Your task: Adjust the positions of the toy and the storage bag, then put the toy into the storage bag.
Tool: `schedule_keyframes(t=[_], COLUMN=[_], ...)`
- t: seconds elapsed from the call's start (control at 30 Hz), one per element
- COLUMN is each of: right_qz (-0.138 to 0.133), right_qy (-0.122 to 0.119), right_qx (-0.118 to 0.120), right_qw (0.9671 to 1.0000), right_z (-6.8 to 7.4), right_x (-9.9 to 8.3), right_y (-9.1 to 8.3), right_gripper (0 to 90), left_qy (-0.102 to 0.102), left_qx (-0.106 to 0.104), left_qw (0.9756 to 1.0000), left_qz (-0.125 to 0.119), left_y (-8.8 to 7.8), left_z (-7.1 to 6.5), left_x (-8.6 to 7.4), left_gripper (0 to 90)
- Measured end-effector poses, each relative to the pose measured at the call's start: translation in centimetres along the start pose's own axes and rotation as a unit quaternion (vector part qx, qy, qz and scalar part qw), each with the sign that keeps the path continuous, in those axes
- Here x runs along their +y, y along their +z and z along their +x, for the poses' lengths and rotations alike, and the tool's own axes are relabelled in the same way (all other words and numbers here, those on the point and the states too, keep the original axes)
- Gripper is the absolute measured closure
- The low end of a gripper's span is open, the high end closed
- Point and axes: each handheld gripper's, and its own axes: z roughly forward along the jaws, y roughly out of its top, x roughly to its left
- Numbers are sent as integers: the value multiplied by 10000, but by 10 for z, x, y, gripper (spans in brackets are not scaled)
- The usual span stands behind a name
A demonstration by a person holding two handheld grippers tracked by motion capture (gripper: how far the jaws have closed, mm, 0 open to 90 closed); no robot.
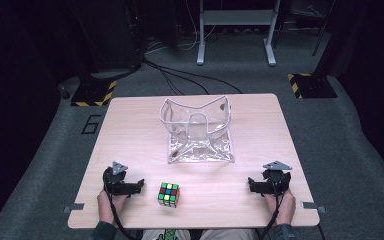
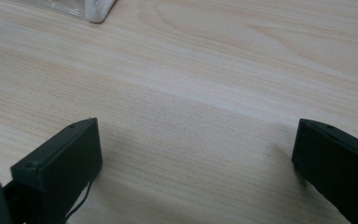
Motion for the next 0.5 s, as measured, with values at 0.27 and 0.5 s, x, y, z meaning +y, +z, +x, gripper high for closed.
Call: schedule_keyframes(t=[0.27,0.5], right_qz=[8,-9], right_qy=[43,26], right_qx=[-1,4], right_qw=[10000,10000], right_z=[0,0], right_x=[0,0], right_y=[0,0], right_gripper=[8,9], left_qy=[-41,-38], left_qx=[47,17], left_qw=[10000,10000], left_qz=[-16,-54], left_y=[0,0], left_z=[0,-1], left_x=[0,0], left_gripper=[0,0])
